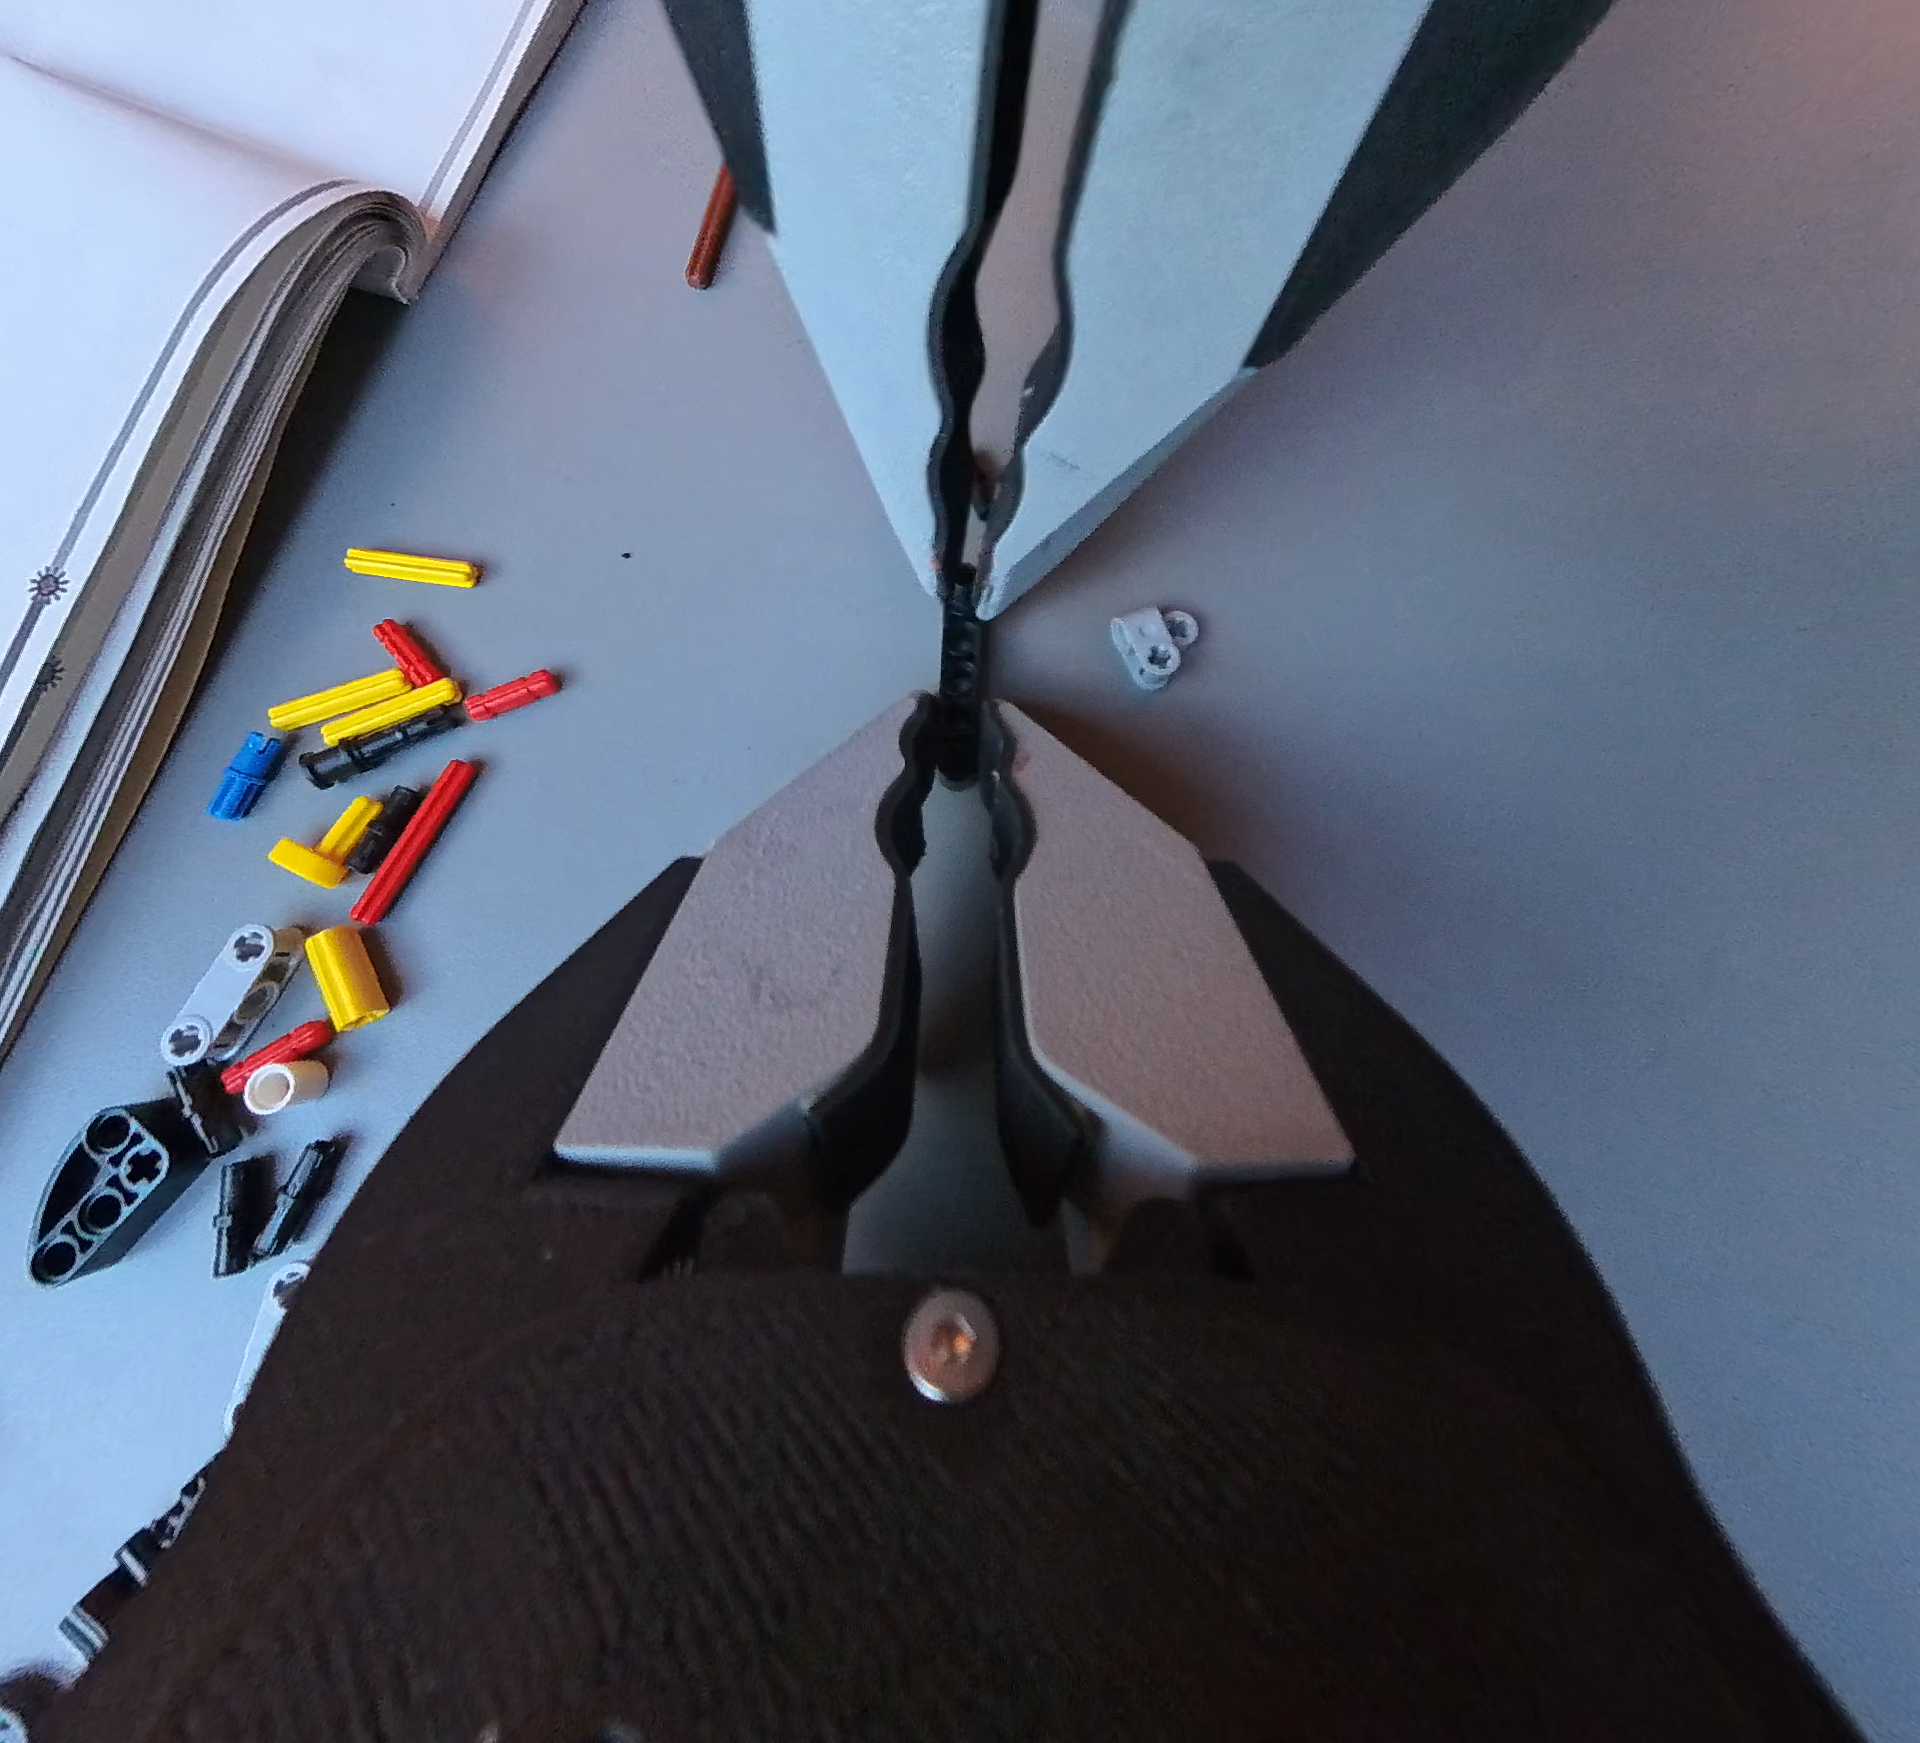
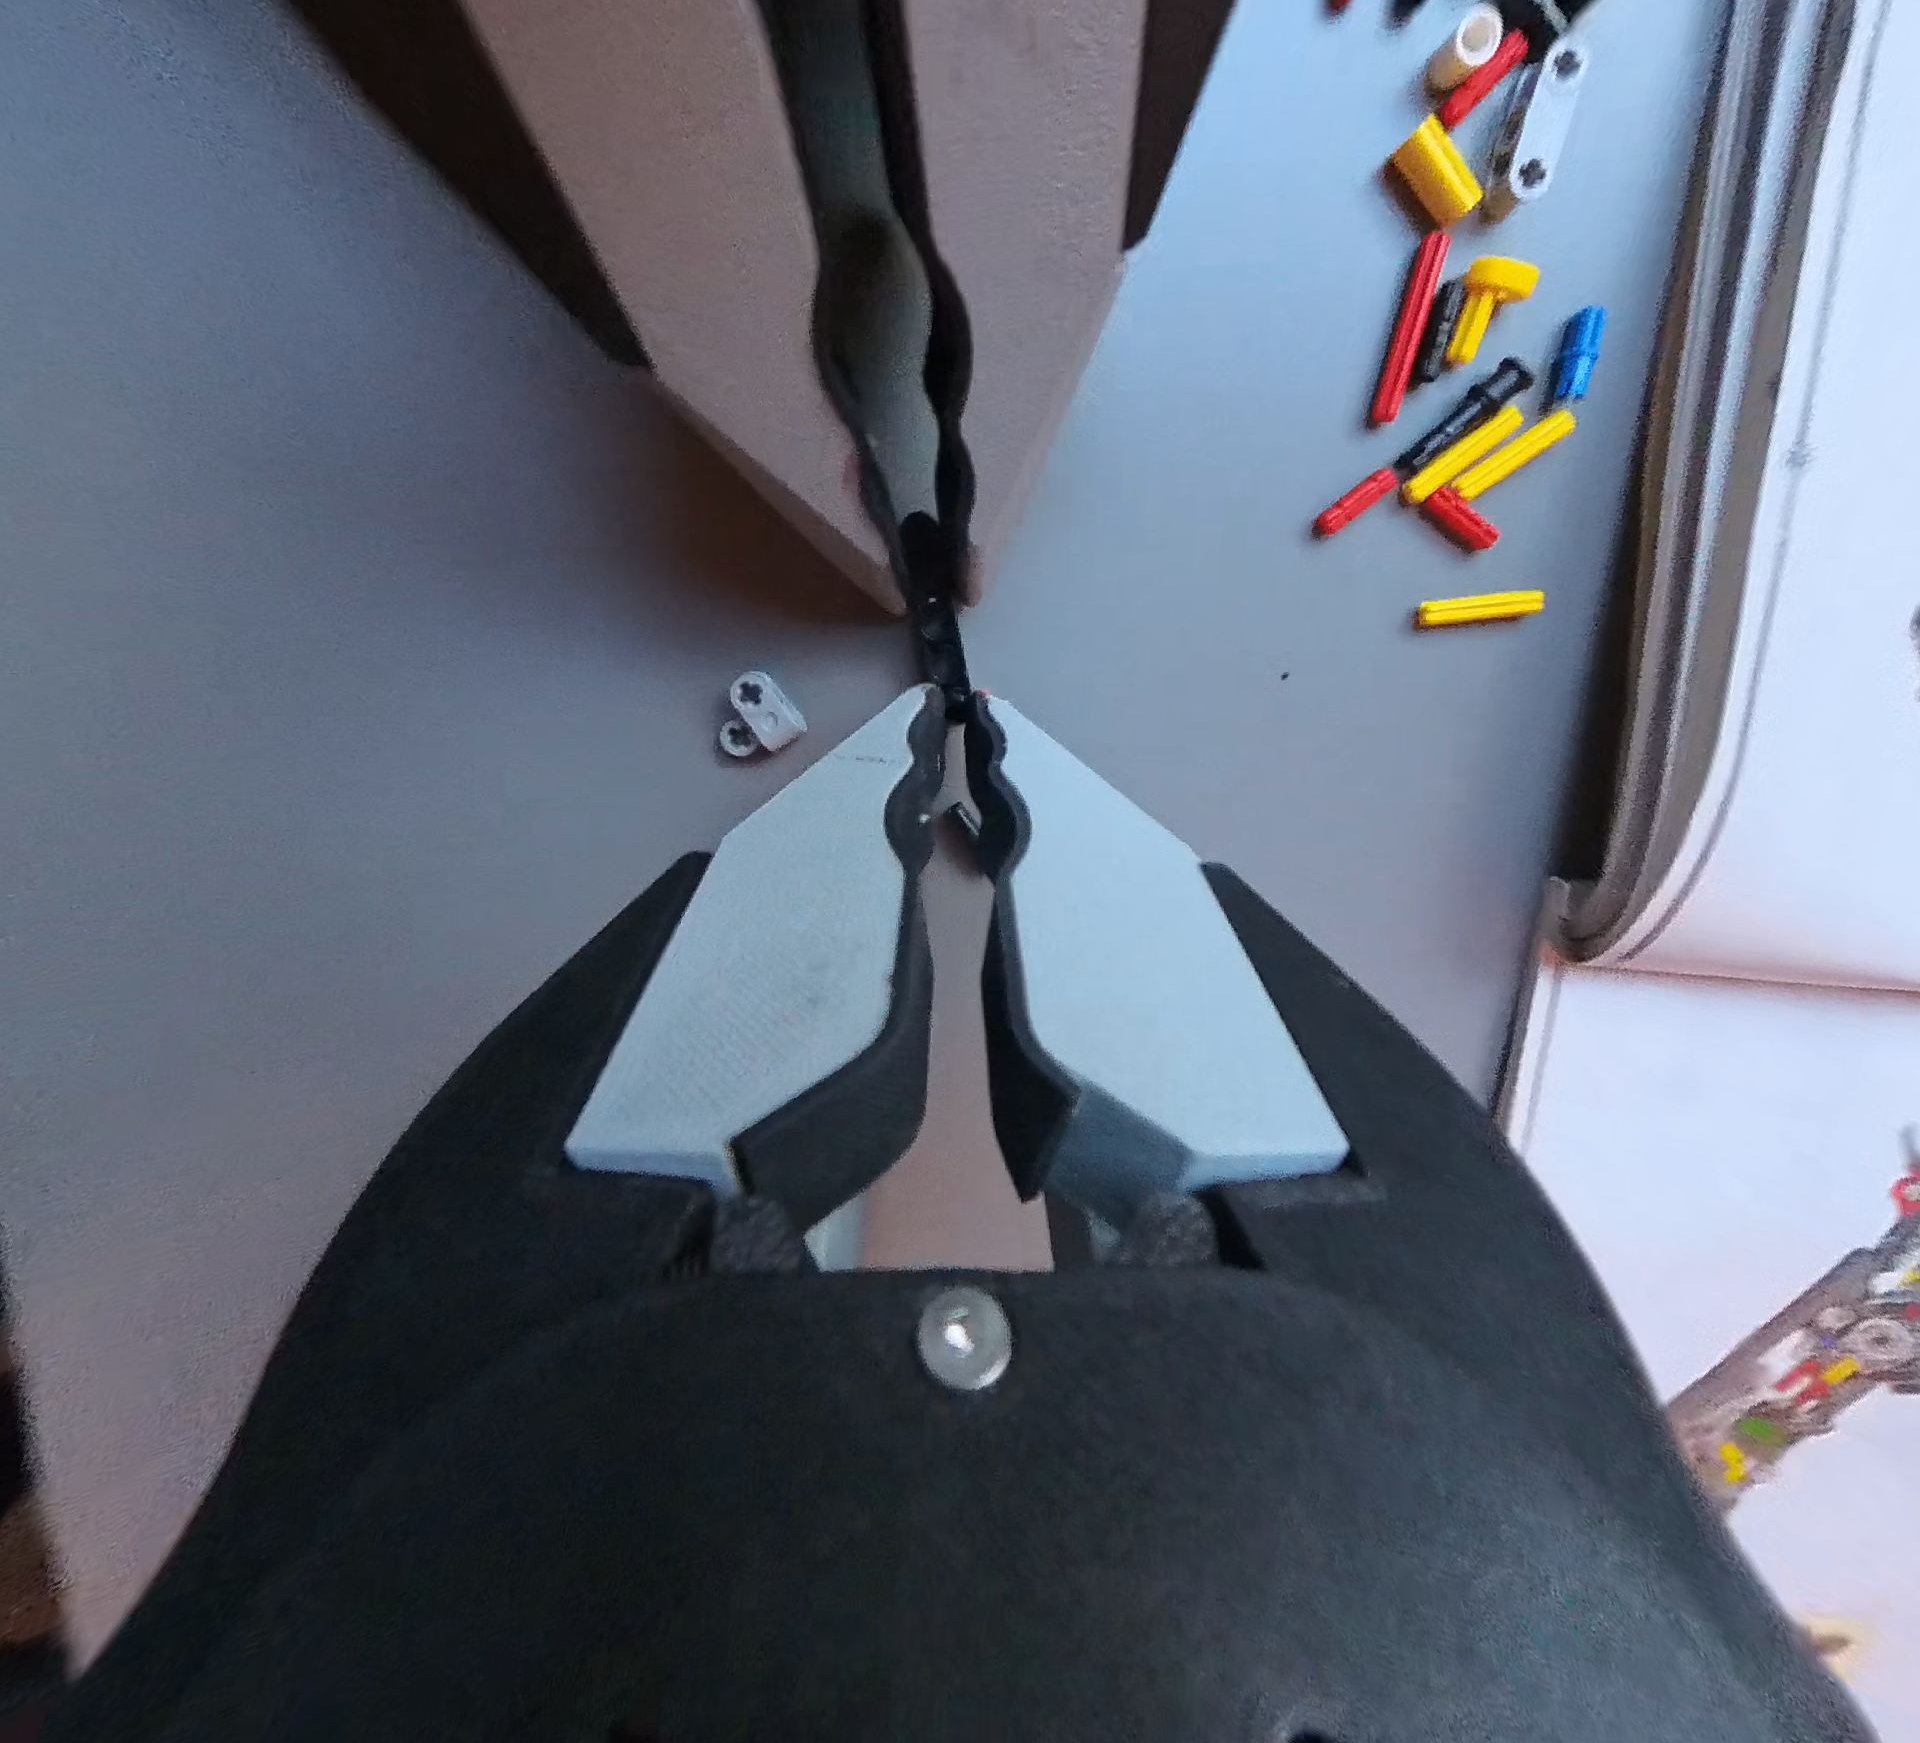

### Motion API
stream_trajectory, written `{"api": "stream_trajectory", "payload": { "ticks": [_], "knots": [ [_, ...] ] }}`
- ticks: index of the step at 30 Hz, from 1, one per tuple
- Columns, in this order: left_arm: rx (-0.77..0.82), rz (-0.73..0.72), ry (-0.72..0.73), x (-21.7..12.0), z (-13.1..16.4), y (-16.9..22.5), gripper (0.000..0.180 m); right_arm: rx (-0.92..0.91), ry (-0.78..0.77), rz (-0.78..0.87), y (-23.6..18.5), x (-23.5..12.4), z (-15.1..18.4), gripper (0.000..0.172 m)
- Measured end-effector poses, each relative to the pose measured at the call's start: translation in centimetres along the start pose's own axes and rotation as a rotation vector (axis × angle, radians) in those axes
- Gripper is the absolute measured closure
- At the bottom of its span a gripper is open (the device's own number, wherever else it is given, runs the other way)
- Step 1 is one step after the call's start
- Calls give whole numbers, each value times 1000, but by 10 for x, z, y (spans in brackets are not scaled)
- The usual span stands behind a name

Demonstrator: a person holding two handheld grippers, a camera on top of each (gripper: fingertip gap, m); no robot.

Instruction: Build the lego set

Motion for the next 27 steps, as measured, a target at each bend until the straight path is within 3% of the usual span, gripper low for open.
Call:
{"api": "stream_trajectory", "payload": {
  "ticks": [4,7,11,24,27],
  "knots": [
    [-2,1,1,0,0,0,175,-91,84,60,-3,1,4,170],
    [7,-3,4,1,-1,1,175,77,130,-48,2,-3,5,171],
    [7,-2,2,1,-1,1,175,219,346,-112,7,-26,6,172],
    [3,3,2,1,-1,1,175,82,158,61,1,-6,7,172],
    [3,3,2,1,-1,1,175,96,221,21,0,-19,-4,172]
  ]
}}
Point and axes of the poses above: each gripper's, where its closed fingertips meet, x out along the fingers, z out of its underside, y = z × x across the jaws, the point moved 6 cm from there along -x, back along the fingers, and after that the axes turned 3 degrees about -y, right-handed, at the moved point
